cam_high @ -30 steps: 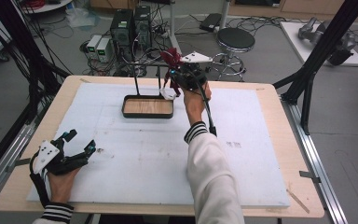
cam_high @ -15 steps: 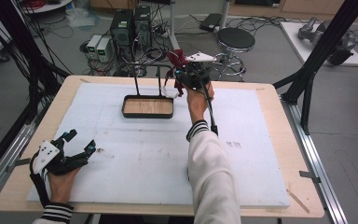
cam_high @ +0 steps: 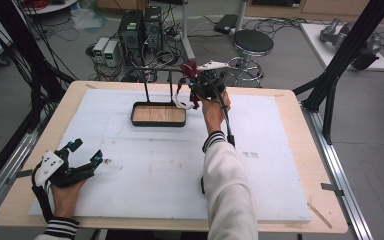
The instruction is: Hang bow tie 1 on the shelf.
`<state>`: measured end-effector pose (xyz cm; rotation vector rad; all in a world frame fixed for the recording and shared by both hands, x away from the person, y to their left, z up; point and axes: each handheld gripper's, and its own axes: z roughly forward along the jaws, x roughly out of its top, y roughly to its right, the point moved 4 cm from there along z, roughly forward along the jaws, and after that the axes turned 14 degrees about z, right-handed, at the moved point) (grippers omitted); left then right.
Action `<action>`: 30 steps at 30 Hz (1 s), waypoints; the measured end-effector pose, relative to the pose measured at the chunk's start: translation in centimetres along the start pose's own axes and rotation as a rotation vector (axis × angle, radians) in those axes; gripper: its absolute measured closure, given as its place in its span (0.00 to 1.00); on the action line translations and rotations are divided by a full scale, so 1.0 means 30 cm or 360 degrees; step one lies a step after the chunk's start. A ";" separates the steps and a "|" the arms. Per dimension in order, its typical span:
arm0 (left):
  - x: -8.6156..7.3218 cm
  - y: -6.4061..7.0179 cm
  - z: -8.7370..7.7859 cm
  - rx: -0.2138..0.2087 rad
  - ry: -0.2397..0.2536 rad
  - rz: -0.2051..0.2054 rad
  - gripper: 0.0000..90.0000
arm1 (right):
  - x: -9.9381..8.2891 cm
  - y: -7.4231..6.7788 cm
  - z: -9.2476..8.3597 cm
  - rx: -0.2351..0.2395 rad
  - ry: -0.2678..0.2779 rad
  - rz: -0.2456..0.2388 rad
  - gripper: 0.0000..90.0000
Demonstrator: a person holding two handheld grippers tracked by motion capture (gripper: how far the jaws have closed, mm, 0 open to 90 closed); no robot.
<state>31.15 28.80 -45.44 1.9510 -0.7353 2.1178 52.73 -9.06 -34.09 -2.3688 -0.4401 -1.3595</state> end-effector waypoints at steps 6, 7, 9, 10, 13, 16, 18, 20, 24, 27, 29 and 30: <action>0.000 0.000 0.000 0.0000 0.0001 0.0000 0.18 | -0.010 0.002 0.005 0.0020 -0.0044 0.0019 0.83; 0.000 0.000 0.000 0.0000 0.0001 -0.0001 0.18 | -0.012 0.003 0.005 0.0021 -0.0054 0.0022 0.83; 0.000 0.000 0.000 0.0000 0.0001 0.0000 0.18 | -0.018 0.006 0.006 0.0018 -0.0080 0.0016 0.83; 0.000 0.000 0.000 -0.0001 0.0002 0.0000 0.18 | -0.022 0.009 0.007 0.0020 -0.0101 0.0013 0.83; 0.000 0.000 -0.001 -0.0001 0.0000 0.0000 0.18 | -0.035 0.019 0.008 0.0031 -0.0130 0.0035 0.83; 0.000 0.001 -0.001 -0.0001 0.0001 0.0001 0.18 | -0.064 0.030 0.012 0.0022 -0.0127 0.0040 0.83; 0.000 0.001 -0.001 -0.0001 0.0002 0.0002 0.18 | -0.085 0.044 0.016 0.0030 -0.0151 0.0089 0.82; 0.000 0.001 -0.001 0.0000 0.0002 0.0002 0.18 | -0.098 0.055 0.019 0.0084 -0.0181 0.0143 0.80; 0.000 0.000 -0.001 0.0002 -0.0001 0.0002 0.18 | -0.086 0.047 0.010 0.0119 -0.0141 0.0118 0.78; 0.000 0.001 -0.001 0.0001 0.0001 0.0002 0.18 | -0.082 0.034 0.010 0.0118 -0.0127 0.0092 0.68; 0.000 0.001 -0.002 -0.0002 -0.0002 0.0005 0.18 | -0.084 0.029 0.011 0.0122 -0.0141 0.0082 0.64; 0.000 0.001 -0.001 -0.0002 0.0000 0.0004 0.18 | -0.085 0.027 0.012 0.0130 -0.0143 0.0094 0.57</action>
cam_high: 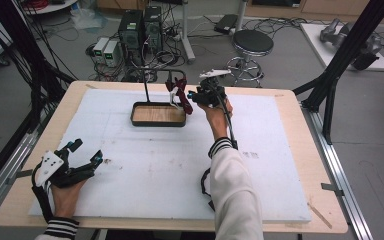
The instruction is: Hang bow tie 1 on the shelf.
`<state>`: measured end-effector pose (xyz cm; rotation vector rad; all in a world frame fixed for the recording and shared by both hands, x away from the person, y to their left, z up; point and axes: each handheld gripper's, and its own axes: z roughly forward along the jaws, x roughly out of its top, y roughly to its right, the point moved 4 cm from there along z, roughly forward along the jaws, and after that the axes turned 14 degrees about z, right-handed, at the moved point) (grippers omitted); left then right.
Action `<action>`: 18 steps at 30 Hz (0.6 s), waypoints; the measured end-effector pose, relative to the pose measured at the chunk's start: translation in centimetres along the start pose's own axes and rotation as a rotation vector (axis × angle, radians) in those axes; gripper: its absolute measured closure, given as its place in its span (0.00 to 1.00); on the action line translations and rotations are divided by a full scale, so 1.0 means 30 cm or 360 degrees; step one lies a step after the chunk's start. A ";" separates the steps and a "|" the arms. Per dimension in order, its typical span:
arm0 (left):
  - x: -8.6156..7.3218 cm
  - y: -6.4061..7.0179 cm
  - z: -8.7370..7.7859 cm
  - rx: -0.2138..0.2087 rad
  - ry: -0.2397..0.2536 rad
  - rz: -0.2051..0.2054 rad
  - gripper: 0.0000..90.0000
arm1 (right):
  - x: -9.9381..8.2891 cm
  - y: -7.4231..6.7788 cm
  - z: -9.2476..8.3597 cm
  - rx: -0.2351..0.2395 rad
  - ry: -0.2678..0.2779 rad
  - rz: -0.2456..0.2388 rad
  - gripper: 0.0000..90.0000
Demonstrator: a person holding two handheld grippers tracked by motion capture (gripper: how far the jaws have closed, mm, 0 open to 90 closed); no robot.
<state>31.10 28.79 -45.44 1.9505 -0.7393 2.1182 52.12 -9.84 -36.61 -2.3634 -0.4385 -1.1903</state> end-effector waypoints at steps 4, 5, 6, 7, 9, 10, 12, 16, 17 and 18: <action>0.000 0.000 0.000 0.0000 0.0002 -0.0003 0.18 | -0.001 -0.014 -0.002 -0.0035 -0.0021 -0.0045 0.28; 0.000 0.000 0.000 0.0002 0.0003 -0.0004 0.18 | 0.000 -0.018 -0.006 -0.0029 -0.0017 -0.0051 0.21; 0.000 0.000 0.000 0.0001 0.0001 -0.0003 0.18 | 0.002 -0.022 -0.010 -0.0026 -0.0009 -0.0054 0.16; 0.000 -0.001 0.000 0.0002 0.0000 -0.0003 0.18 | 0.003 -0.027 -0.017 -0.0021 -0.0017 -0.0049 0.12; 0.000 -0.001 0.000 0.0001 -0.0001 -0.0003 0.18 | 0.004 -0.033 -0.036 -0.0005 -0.0027 -0.0070 0.11; 0.000 0.000 0.001 0.0001 0.0000 -0.0003 0.18 | 0.004 -0.036 -0.049 0.0005 -0.0037 -0.0074 0.08; 0.000 -0.001 0.001 0.0001 0.0003 -0.0001 0.18 | 0.006 -0.037 -0.082 -0.0005 -0.0030 -0.0080 0.02; 0.000 -0.001 0.000 -0.0001 -0.0001 -0.0002 0.18 | -0.002 -0.028 -0.193 0.0035 0.0122 -0.0091 0.02; 0.000 -0.002 0.000 -0.0001 0.0000 0.0000 0.18 | -0.005 -0.022 -0.222 0.0042 0.0126 -0.0098 0.02; 0.000 -0.002 0.000 -0.0001 0.0000 -0.0001 0.18 | -0.009 -0.016 -0.250 0.0046 0.0154 -0.0106 0.02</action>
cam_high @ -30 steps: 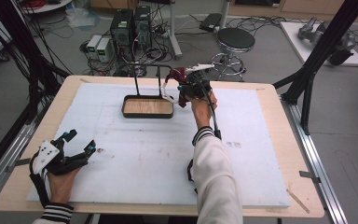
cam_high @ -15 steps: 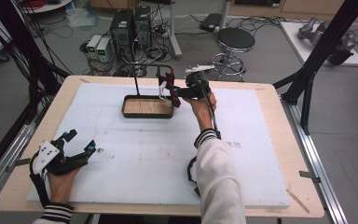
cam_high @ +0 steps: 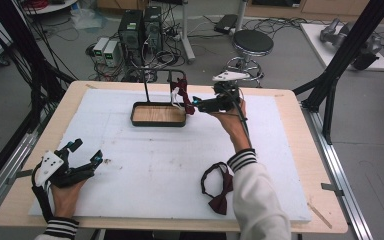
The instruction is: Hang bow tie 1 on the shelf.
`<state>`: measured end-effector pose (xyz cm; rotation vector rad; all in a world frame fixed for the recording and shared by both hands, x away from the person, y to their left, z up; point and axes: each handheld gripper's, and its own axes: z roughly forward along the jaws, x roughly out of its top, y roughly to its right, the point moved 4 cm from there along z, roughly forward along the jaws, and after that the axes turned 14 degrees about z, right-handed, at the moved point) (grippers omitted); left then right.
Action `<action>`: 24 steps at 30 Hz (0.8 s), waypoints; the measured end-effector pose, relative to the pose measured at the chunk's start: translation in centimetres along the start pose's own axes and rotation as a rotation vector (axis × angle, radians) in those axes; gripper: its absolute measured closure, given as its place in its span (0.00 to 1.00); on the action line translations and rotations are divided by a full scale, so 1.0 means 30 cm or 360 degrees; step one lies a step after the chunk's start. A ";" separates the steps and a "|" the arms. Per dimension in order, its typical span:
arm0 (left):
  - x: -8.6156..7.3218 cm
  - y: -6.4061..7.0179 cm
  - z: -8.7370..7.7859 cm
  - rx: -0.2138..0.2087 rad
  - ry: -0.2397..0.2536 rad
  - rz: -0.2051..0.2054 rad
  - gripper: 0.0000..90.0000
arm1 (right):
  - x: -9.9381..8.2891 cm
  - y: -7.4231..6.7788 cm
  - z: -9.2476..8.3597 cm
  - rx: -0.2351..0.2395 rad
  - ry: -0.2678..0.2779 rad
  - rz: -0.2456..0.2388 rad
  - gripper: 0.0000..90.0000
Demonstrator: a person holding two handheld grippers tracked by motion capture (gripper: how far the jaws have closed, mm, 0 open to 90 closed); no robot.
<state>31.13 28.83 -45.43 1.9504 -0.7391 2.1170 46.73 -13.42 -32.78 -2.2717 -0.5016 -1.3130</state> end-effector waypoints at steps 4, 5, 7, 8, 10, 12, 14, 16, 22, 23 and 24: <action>0.000 0.001 0.000 -0.0002 0.0000 -0.0003 0.18 | -0.014 0.019 -0.114 0.0038 0.0113 0.0019 0.02; 0.000 0.001 0.000 -0.0002 0.0001 -0.0002 0.18 | -0.020 0.022 -0.140 0.0044 0.0148 0.0024 0.02; 0.000 0.001 0.000 -0.0002 0.0001 -0.0002 0.18 | -0.037 0.026 -0.184 0.0058 0.0190 0.0034 0.02; 0.000 0.001 0.000 0.0000 0.0000 -0.0002 0.18 | -0.047 0.026 -0.202 0.0069 0.0208 0.0053 0.02; 0.000 0.001 0.000 -0.0001 0.0000 -0.0003 0.18 | -0.069 0.025 -0.234 0.0087 0.0241 0.0046 0.02; 0.000 0.000 0.000 0.0001 0.0001 0.0000 0.18 | -0.093 0.020 -0.263 0.0089 0.0272 0.0024 0.02; 0.000 0.000 0.001 0.0003 0.0004 -0.0005 0.18 | -0.119 0.013 -0.290 0.0111 0.0300 0.0024 0.02; 0.000 0.000 0.001 0.0005 0.0004 -0.0004 0.18 | -0.141 0.005 -0.315 0.0119 0.0320 0.0001 0.02; 0.000 0.001 0.000 -0.0002 0.0000 -0.0001 0.18 | -0.216 -0.027 -0.388 0.0114 0.0396 -0.0033 0.02; 0.000 0.001 0.000 -0.0001 0.0001 -0.0002 0.18 | -0.229 -0.028 -0.396 0.0110 0.0409 -0.0038 0.02; 0.000 0.001 0.000 0.0000 0.0000 -0.0001 0.18 | -0.244 -0.030 -0.406 0.0116 0.0413 -0.0026 0.02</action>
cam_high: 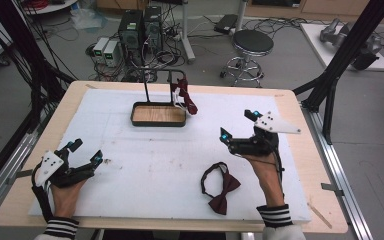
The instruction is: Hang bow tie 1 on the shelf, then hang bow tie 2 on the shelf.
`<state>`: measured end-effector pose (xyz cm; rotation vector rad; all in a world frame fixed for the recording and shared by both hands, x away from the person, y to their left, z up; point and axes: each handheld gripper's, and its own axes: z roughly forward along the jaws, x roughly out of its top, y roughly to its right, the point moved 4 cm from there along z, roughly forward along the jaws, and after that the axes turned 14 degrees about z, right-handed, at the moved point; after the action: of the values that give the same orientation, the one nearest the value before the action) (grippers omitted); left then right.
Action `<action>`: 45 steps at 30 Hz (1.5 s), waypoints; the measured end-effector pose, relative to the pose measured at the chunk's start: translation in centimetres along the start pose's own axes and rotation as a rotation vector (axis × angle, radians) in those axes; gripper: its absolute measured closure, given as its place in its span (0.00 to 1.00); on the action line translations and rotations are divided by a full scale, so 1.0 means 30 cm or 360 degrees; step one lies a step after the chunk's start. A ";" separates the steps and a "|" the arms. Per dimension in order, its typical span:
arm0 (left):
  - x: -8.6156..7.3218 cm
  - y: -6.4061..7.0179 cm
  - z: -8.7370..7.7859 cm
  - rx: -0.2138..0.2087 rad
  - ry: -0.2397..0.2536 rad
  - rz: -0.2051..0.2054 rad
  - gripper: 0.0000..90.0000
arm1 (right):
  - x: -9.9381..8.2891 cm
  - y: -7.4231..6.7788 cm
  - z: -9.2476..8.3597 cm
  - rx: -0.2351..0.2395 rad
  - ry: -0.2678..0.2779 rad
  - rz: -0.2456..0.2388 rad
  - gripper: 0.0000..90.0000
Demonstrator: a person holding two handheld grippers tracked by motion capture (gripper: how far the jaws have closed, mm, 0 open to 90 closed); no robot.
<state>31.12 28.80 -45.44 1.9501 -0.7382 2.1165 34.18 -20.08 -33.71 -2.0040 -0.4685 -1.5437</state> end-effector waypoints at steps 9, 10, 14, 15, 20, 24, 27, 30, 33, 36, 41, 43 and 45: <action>0.000 0.001 0.000 -0.0001 0.0002 0.0000 0.18 | -0.123 -0.005 -0.113 -0.0063 0.0063 -0.0003 0.02; 0.000 0.000 0.000 -0.0001 0.0000 0.0001 0.18 | -0.142 -0.004 -0.125 -0.0072 0.0061 0.0020 0.02; 0.000 0.000 -0.001 0.0003 0.0003 0.0006 0.18 | -0.199 0.019 -0.162 -0.0085 0.0095 0.0102 0.02; 0.000 0.000 -0.002 0.0005 0.0003 0.0008 0.18 | -0.208 0.028 -0.169 -0.0092 0.0108 0.0116 0.02; 0.000 0.000 -0.001 0.0005 0.0004 0.0008 0.18 | -0.240 0.056 -0.182 -0.0106 0.0104 0.0189 0.02; 0.000 -0.001 -0.001 0.0004 0.0004 0.0006 0.18 | -0.231 0.051 -0.176 -0.0092 0.0109 0.0170 0.02; 0.000 -0.001 -0.001 0.0004 0.0004 0.0006 0.18 | -0.228 0.048 -0.174 -0.0090 0.0113 0.0163 0.02; 0.000 0.000 -0.001 0.0004 0.0004 0.0007 0.18 | -0.229 0.050 -0.175 -0.0090 0.0109 0.0178 0.02; 0.000 -0.001 -0.001 0.0005 0.0004 0.0005 0.18 | -0.225 0.054 -0.179 -0.0094 0.0120 0.0172 0.02; 0.000 0.000 -0.001 0.0004 0.0003 0.0007 0.18 | -0.224 0.057 -0.185 -0.0096 0.0112 0.0168 0.02; 0.000 0.000 0.000 0.0003 0.0000 0.0001 0.18 | -0.214 0.062 -0.194 -0.0079 0.0064 0.0144 0.02; 0.000 0.000 0.000 0.0004 0.0000 0.0000 0.18 | -0.205 0.062 -0.195 -0.0051 0.0023 0.0131 0.02; 0.000 -0.001 0.000 0.0007 0.0002 -0.0007 0.18 | -0.197 0.063 -0.196 -0.0033 -0.0014 0.0111 0.02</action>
<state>31.14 28.82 -45.43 1.9509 -0.7293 2.1183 29.17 -24.85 -38.75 -2.0219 -0.3831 -1.5036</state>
